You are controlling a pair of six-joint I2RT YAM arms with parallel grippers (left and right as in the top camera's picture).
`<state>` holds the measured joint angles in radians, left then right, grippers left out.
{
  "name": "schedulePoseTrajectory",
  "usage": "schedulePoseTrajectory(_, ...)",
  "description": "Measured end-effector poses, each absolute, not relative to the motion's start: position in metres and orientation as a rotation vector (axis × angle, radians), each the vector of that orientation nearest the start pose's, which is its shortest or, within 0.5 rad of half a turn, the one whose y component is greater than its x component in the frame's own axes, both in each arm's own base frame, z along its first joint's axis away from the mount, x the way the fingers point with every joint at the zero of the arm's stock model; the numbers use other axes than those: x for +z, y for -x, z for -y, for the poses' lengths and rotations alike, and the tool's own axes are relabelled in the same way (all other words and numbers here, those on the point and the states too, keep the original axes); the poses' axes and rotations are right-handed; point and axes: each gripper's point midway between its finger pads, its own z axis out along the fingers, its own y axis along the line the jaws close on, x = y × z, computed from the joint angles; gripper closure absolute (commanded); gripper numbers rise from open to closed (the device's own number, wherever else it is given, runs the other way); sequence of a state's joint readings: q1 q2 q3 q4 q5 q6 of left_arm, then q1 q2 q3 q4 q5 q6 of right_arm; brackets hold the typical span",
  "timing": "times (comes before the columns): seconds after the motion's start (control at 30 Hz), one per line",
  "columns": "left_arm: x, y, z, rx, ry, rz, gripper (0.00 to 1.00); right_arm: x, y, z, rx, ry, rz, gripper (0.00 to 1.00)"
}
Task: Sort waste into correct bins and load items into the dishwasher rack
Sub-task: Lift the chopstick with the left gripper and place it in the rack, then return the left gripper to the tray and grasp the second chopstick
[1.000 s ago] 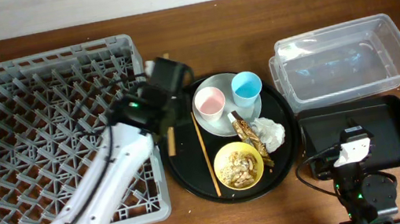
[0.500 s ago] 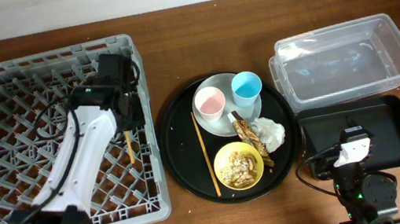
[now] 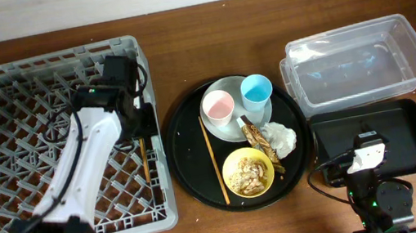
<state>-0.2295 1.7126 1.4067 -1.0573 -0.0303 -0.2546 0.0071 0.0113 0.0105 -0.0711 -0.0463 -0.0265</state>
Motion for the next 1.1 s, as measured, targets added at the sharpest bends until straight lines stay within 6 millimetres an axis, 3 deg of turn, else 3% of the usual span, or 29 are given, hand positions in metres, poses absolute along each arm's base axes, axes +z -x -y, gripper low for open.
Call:
schedulePoseTrajectory(0.13, 0.144, -0.335, 0.128, -0.219, -0.061, -2.894, 0.48, 0.159, -0.246, -0.010, 0.024, 0.062, -1.641, 0.01)
schedulePoseTrajectory(0.17, 0.146, -0.331, 0.141, -0.240, -0.090, -2.891, 0.52, 0.159, -0.246, -0.010, 0.024, 0.062, -1.641, 0.02)
schedulePoseTrajectory(0.3, 0.144, -0.320, 0.199, -0.336, -0.213, -2.834, 0.62, 0.159, -0.246, -0.010, 0.024, 0.062, -1.641, 0.01)
schedulePoseTrajectory(0.4, 0.127, -0.307, 0.228, -0.391, -0.239, -2.822, 0.67, 0.159, -0.246, -0.010, 0.024, 0.062, -1.641, 0.01)
schedulePoseTrajectory(0.63, 0.067, -0.290, 0.229, -0.333, -0.084, -2.877, 0.78, 0.159, -0.246, -0.010, 0.024, 0.062, -1.641, 0.01)
schedulePoseTrajectory(0.77, 0.055, -0.293, 0.220, -0.276, -0.031, -2.854, 0.80, 0.159, -0.246, -0.010, 0.023, 0.063, -1.641, 0.01)
schedulePoseTrajectory(0.97, 0.046, -0.304, 0.223, -0.296, -0.011, -2.793, 0.80, 0.159, -0.246, -0.010, 0.024, 0.062, -1.641, 0.01)
schedulePoseTrajectory(1.1, 0.027, -0.305, 0.223, -0.277, -0.011, -2.810, 0.80, 0.159, -0.246, -0.010, 0.023, 0.063, -1.641, 0.01)
